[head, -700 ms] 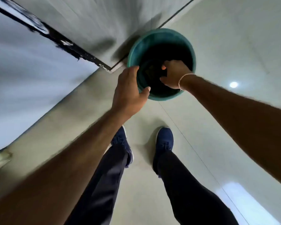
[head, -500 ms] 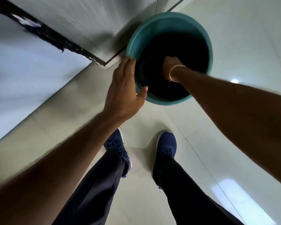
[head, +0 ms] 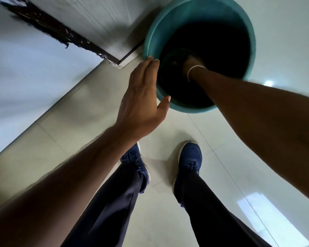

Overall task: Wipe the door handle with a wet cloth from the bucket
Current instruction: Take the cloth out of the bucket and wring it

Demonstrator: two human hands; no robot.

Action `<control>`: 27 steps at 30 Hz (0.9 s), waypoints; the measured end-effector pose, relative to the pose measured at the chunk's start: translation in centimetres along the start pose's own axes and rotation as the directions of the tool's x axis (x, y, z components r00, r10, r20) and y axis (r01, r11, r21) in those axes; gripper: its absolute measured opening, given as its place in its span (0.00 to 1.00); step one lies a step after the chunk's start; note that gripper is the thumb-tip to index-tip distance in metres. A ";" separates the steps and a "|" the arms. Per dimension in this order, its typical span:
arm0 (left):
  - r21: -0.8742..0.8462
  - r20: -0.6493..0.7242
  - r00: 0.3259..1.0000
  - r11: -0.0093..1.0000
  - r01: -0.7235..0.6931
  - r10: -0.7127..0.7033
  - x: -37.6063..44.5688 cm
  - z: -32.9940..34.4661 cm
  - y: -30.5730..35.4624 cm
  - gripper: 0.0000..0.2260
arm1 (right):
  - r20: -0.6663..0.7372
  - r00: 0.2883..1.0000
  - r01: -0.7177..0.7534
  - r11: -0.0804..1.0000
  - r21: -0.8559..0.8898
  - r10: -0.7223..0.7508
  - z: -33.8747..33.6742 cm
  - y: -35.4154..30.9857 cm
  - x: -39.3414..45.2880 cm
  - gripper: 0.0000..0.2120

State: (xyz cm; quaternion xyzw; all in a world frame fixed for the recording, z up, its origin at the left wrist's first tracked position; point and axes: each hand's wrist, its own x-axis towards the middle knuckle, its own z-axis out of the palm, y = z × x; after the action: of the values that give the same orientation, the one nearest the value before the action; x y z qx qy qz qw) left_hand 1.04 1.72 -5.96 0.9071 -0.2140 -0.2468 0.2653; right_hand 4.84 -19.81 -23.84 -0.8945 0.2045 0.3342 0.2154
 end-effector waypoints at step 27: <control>-0.779 -0.055 0.927 0.596 0.193 -0.372 -23.0 -32.5 30.7 0.10 | -0.128 0.992 0.097 0.784 0.613 -0.022 -34.5 -10.7 -57.0 0.25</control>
State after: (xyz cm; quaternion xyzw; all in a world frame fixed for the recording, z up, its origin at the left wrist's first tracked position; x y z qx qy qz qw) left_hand -6.70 2.25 43.68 0.7535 0.0865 -0.2547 0.5998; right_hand -11.66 -16.38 41.51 -0.7982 0.2861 0.1906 0.4947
